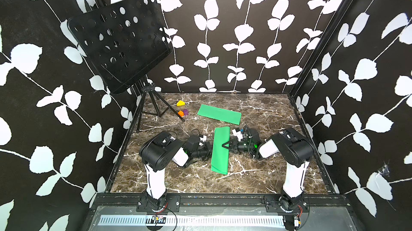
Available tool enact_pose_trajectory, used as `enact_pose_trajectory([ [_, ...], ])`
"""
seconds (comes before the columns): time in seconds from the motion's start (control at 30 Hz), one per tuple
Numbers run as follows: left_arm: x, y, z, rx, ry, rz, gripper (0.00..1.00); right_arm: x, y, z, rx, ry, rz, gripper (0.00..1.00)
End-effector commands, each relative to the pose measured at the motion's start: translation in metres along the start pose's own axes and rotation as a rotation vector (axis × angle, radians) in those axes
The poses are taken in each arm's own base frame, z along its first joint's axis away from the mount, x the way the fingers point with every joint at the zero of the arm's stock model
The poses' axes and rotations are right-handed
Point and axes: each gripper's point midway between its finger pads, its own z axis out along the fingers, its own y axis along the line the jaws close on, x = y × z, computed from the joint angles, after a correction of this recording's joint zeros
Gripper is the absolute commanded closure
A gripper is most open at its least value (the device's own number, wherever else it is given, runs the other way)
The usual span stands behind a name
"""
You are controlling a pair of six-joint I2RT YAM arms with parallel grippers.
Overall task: Fold the rectangular paper in half along the long edge
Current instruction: Fold the paper at the center of the board.
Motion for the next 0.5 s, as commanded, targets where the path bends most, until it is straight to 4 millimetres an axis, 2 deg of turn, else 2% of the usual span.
enact_pose_trajectory([
  [0.0,0.0189,0.0732,-0.0069,-0.227,0.031,-0.149,1.0,0.0148,-0.0248,0.0006,0.05,0.041,0.079,0.73],
  [0.33,0.0188,0.0746,-0.0089,-0.231,0.024,-0.155,1.0,0.0128,-0.0246,-0.0046,0.044,0.035,0.078,0.79],
  [0.47,0.0188,0.0755,-0.0108,-0.234,0.015,-0.162,0.9,0.0113,-0.025,-0.0048,0.045,0.031,0.077,0.8],
])
